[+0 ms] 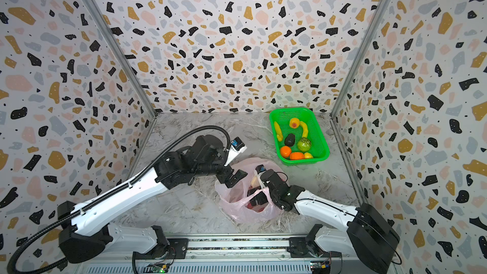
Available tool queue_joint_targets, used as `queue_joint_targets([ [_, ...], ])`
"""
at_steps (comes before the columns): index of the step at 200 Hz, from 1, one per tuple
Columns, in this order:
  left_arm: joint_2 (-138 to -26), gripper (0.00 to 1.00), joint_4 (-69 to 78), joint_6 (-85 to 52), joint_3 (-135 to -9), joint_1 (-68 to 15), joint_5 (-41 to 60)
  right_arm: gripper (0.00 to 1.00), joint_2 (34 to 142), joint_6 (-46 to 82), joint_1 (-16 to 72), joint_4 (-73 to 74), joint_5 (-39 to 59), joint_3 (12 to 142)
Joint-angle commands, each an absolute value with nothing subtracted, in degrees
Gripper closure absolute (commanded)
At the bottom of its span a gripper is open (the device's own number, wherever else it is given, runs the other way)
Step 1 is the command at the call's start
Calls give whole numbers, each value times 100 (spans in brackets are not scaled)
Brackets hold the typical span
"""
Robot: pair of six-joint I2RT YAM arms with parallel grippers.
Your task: Untie the knot of the plastic bag and take out the fruit
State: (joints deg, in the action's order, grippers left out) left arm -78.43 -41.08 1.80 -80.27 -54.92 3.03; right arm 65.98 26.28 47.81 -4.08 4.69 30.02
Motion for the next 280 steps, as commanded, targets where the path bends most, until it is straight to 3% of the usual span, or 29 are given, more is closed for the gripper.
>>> queue_joint_targets([
  [1, -8245, 2, -4460, 640, -8187, -5493, 770, 0, 6338, 2607, 4810, -476, 442, 2949],
  [38, -8634, 4, -4066, 803, -8361, -5485, 351, 0, 6258, 2672, 4825, -341, 516, 2776],
  [62, -8741, 13, -3666, 853, -8341, -5483, 435, 0, 6153, 2709, 4835, -334, 503, 2687],
  [77, -8964, 32, -3786, 927, -8400, -5470, 640, 0, 6047, 2711, 4838, -398, 466, 2689],
  [111, -8969, 100, -3581, 812, -8303, -5467, 508, 0, 5675, 2734, 4945, -566, 466, 2655],
  [164, -7822, 100, -2200, 72, -7869, -5402, -809, 2, 5145, 2272, 5493, -633, 812, 2609],
  [208, -6986, 100, -1417, -247, -7140, -5397, -894, 2, 5653, 2083, 6218, -578, 152, 2636],
  [280, -7033, 100, -1760, -518, -6889, -5397, -576, 2, 6548, 2330, 6059, -482, 217, 3904],
])
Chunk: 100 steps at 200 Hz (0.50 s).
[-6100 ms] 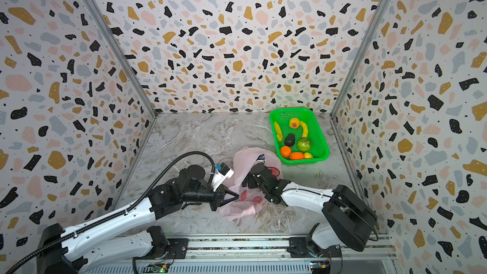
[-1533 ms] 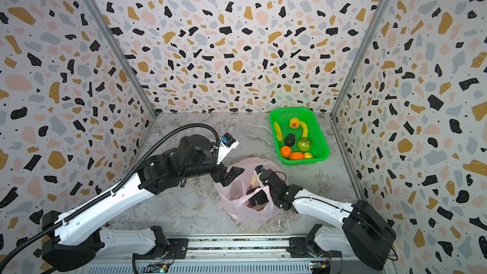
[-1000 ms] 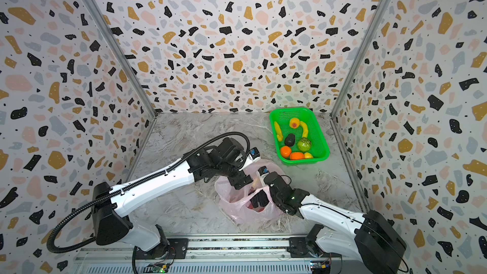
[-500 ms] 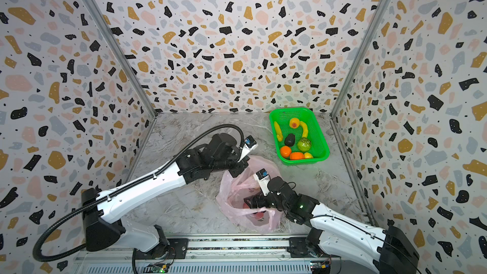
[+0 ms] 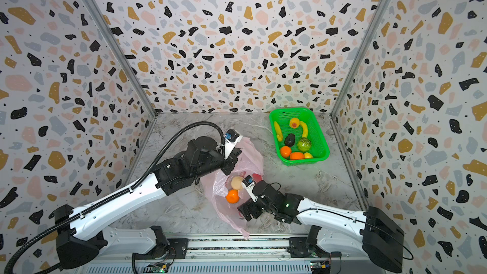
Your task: Untie the knot of the plastic bag and take out the fruit
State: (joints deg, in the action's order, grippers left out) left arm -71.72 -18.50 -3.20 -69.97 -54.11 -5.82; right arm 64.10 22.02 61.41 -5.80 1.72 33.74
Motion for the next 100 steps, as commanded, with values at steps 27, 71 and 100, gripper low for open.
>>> queue_joint_targets([
  [27, -6969, 100, -1858, -571, -6865, -5392, -742, 3, 6788, 2464, 5929, -471, 732, 4232],
  [71, -6853, 100, -1820, -558, -6741, -5081, -512, 5, 7113, 2466, 5827, -321, 1740, 4368],
  [100, -6695, 100, -1733, -531, -6592, -4869, -98, 7, 7453, 2430, 5804, -190, 2011, 4453],
])
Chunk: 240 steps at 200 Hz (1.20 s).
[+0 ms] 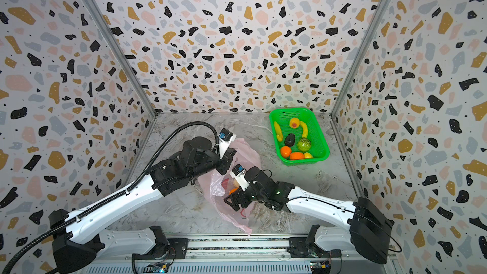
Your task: Untie the knot of the plastic bag and take out the fruit
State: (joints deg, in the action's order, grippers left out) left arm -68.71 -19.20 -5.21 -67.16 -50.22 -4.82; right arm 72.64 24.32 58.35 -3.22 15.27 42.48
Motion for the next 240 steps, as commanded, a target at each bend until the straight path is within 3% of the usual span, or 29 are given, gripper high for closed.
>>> queue_joint_targets([
  [1, -6683, 100, -1728, -529, -6588, -4864, -84, 7, 7466, 2428, 5807, -179, 2021, 4455],
  [26, -6567, 100, -1609, -556, -6406, -4786, 276, 6, 7933, 2509, 5808, -70, 1982, 4643],
  [85, -6493, 100, -1520, -493, -6261, -4739, 540, 2, 8863, 2660, 5927, -972, 461, 5407],
  [156, -6452, 100, -1538, -484, -6146, -4688, 550, 2, 9147, 2621, 5982, -1202, 644, 5222],
  [188, -6459, 100, -1514, -493, -6123, -4684, 586, 5, 9297, 2588, 6063, -1271, 557, 5178],
  [240, -6451, 100, -1484, -554, -6099, -4677, 658, 20, 9378, 2589, 6073, -1161, 241, 5158],
])
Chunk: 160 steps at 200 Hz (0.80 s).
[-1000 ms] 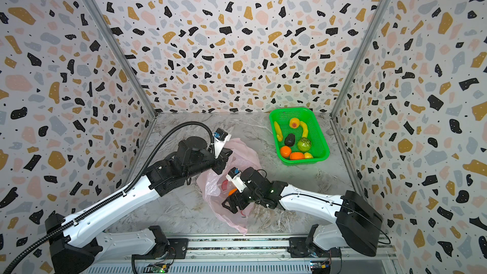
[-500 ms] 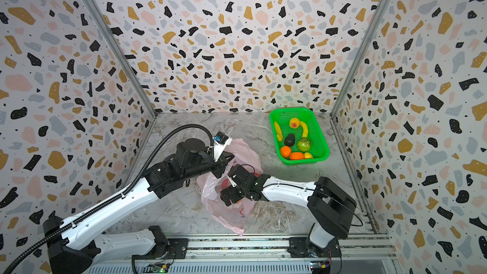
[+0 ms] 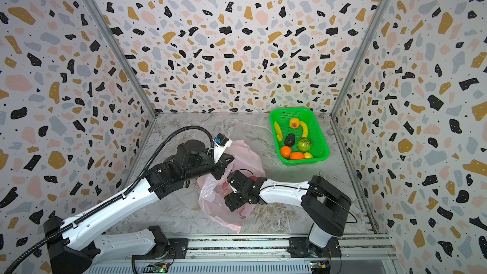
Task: Untie the knot of the plastic bag and take out the fruit
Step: 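Close the right gripper on the orange inside the bag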
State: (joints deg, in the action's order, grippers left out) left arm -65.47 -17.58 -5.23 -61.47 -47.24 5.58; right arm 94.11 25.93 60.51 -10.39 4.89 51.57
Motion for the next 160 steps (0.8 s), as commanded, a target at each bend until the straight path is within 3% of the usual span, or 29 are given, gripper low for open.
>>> queue_joint_targets([
  [1, -6451, 100, -1485, -554, -6095, -4681, 654, 21, 9378, 2587, 6078, -1165, 239, 5158],
  [39, -6427, 100, -1535, -521, -6051, -4684, 655, 41, 9121, 2549, 6104, -1128, 176, 5112],
  [160, -6337, 100, -1529, -448, -5918, -4683, 505, 43, 6583, 2613, 5541, -1307, 1229, 4486],
])
